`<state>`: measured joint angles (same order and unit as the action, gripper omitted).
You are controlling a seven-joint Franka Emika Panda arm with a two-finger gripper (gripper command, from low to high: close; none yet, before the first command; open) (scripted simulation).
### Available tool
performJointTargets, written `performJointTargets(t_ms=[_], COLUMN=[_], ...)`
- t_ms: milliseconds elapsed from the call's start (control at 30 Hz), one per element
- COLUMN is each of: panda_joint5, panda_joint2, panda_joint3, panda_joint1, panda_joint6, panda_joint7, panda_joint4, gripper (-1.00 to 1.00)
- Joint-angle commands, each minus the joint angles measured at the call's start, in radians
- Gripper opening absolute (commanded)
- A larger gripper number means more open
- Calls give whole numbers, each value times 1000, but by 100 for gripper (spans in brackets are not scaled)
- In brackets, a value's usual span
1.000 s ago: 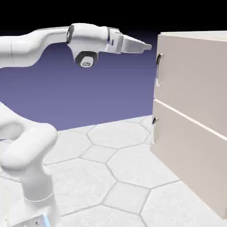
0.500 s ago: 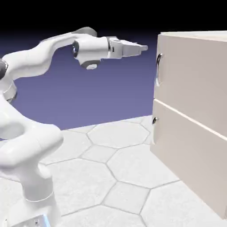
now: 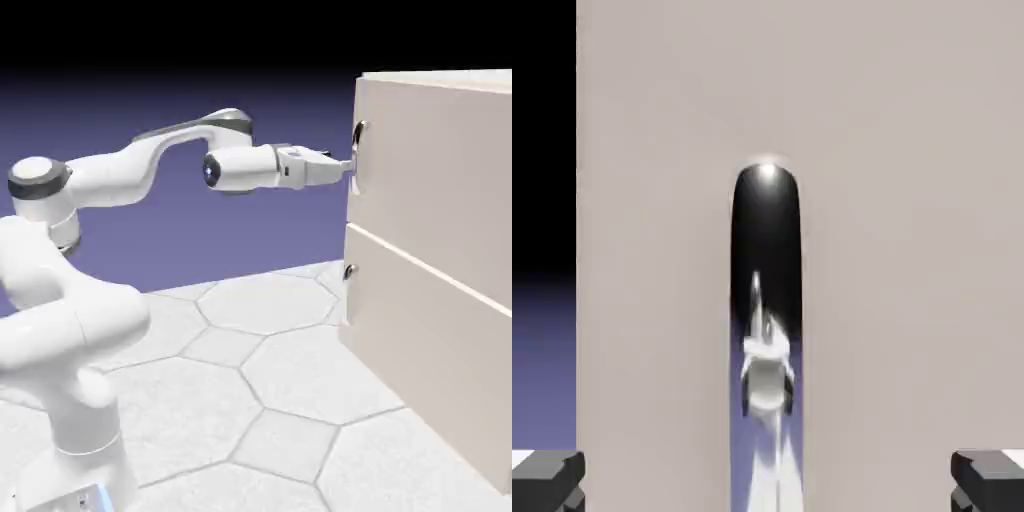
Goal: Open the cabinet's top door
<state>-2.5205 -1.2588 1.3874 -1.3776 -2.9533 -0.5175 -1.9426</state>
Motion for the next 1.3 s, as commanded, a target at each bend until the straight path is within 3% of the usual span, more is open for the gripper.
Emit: performJointTargets(t_ms=[0, 33, 67, 700, 1000, 1267], panda_joint5=[0, 0, 0, -23, 182, 446], panda_joint2=[1, 2, 2, -69, -147, -220], panda_joint3=[11, 17, 17, -298, -583, -873], panda_joint1=[-34, -52, -52, 462, 696, 752], panda_joint6=[1, 2, 2, 488, 764, 980], panda_joint7=[5, 8, 8, -183, -228, -245], panda_joint4=[32, 48, 48, -604, -916, -1069], gripper=[100, 100, -100, -100, -100, -100])
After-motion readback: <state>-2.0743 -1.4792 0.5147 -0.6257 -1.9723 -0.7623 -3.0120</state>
